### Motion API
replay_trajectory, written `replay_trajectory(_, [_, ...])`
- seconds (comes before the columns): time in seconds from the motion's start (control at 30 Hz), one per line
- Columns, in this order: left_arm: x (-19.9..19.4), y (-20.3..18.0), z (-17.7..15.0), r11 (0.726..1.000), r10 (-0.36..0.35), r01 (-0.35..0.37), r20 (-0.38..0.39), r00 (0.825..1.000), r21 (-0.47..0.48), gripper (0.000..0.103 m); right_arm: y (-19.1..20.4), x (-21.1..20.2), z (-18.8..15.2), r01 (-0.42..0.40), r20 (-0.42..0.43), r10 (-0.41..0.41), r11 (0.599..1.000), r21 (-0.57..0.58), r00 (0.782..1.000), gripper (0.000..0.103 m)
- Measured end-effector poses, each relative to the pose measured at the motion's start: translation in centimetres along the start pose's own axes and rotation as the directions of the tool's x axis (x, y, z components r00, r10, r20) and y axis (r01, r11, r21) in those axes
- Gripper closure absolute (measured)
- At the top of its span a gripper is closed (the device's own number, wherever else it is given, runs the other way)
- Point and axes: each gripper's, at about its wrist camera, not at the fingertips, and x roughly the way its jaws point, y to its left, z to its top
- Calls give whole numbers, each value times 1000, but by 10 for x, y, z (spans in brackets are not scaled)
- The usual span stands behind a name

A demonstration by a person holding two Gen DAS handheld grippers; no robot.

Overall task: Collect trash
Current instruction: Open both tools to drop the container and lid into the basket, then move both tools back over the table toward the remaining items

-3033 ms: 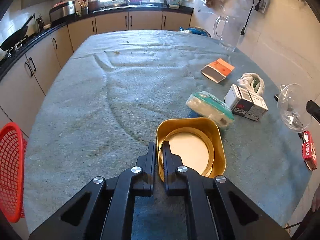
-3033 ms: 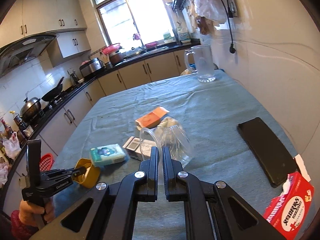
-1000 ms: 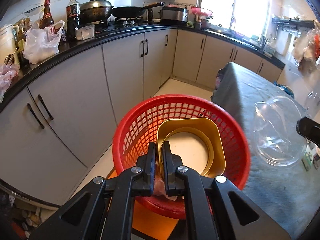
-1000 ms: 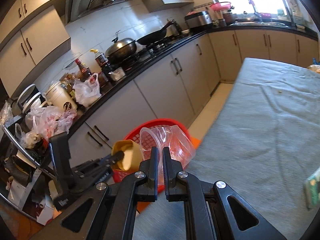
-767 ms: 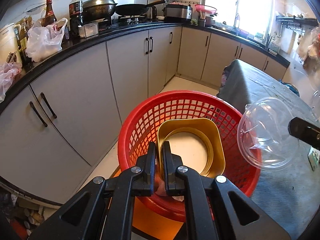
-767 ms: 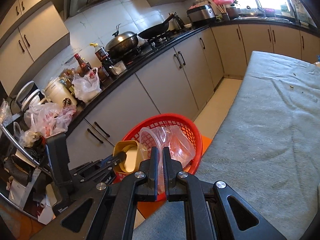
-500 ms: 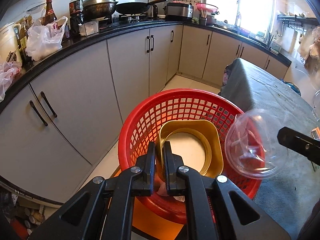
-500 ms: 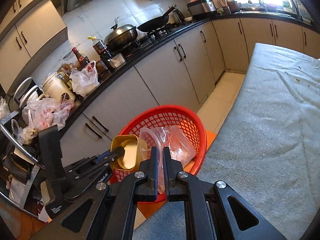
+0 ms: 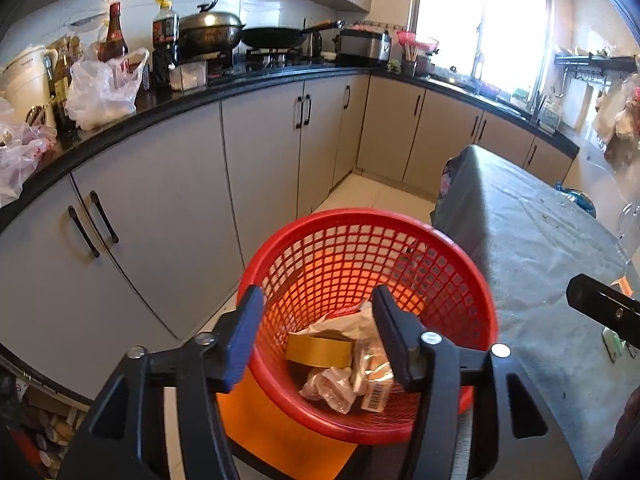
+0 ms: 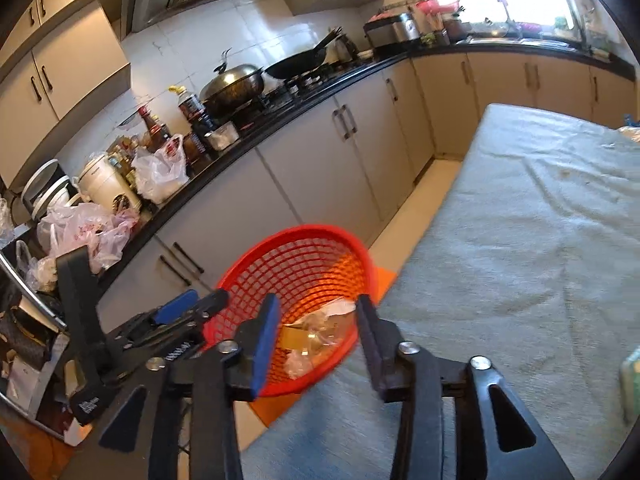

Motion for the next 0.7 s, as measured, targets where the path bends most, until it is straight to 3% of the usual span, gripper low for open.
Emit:
replay_trajectory(0.1, [-7, -15, -2, 999, -26, 26, 22, 999, 21, 38, -13, -19, -5, 57, 27, -57, 998, 7, 998, 50])
replay_trajectory(0.33, [-17, -76, -14, 985, -121, 115, 37, 992, 133, 36, -47, -64, -21, 168, 76, -171, 985, 39, 982, 48])
replay_trajectory(0.53, [-18, -134, -31, 946, -233, 232, -23, 972, 225, 36, -90, -110, -35, 167, 118, -177, 981, 96, 977, 48])
replay_trajectory(0.7, [-19, -174, -42, 911, -277, 286, -72, 958, 296, 36, -158, -161, -40, 224, 125, -249, 957, 187, 960, 48])
